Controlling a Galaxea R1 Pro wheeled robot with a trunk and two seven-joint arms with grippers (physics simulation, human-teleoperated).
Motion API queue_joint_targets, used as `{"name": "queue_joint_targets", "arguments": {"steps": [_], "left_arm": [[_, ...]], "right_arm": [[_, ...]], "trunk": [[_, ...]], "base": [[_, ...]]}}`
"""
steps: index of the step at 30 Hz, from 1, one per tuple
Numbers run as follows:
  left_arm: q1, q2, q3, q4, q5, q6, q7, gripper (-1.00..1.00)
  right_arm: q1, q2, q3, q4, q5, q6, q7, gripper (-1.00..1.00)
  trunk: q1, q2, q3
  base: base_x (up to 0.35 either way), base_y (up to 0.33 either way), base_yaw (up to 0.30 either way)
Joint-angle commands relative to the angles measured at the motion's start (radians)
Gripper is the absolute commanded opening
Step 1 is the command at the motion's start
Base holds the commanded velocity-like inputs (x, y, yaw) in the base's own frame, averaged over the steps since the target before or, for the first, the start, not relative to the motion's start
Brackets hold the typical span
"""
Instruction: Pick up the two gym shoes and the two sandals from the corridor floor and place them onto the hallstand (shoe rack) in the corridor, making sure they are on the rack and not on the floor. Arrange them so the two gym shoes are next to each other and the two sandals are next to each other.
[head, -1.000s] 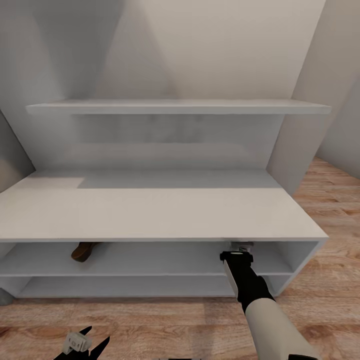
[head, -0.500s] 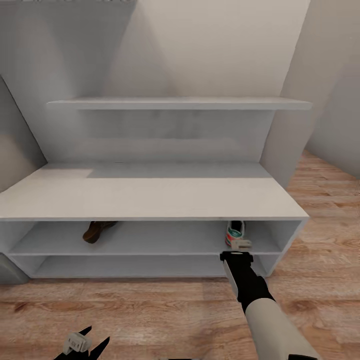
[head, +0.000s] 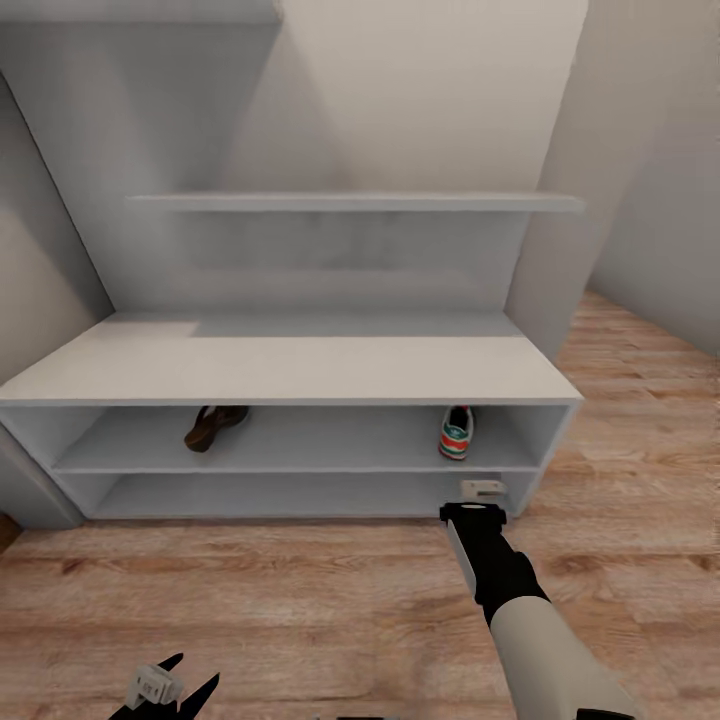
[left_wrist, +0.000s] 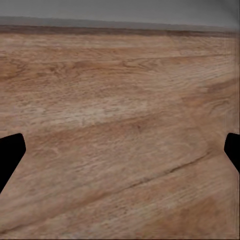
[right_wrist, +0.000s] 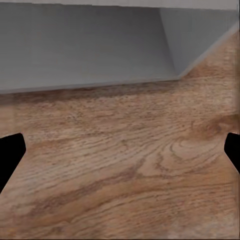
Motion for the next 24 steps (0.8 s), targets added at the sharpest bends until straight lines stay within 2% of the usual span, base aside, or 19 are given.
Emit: {"name": "queue_joint_targets", "arguments": {"steps": [1, 10, 24], "left_arm": [[-0.001, 0.000, 0.002, 0.001, 0.004, -0.001, -0.006, 1.00], [-0.001, 0.000, 0.003, 0.001, 0.004, 0.000, -0.006, 1.00], [-0.001, 0.000, 0.003, 0.001, 0.004, -0.001, -0.006, 1.00]], "right_arm": [[0.000, 0.001, -0.003, -0.001, 0.009, 0.006, 0.003, 1.00], [0.000, 0.001, -0.003, -0.001, 0.009, 0.006, 0.003, 1.00], [0.000, 0.001, -0.002, 0.004, 0.008, 0.006, 0.003, 1.00]], "trunk": [[-0.001, 0.000, -0.001], [-0.001, 0.000, -0.001], [-0.001, 0.000, -0.001]], "base": [[-0.281, -0.133, 0.000], [-0.196, -0.112, 0.000], [-0.023, -0.013, 0.000]]}}
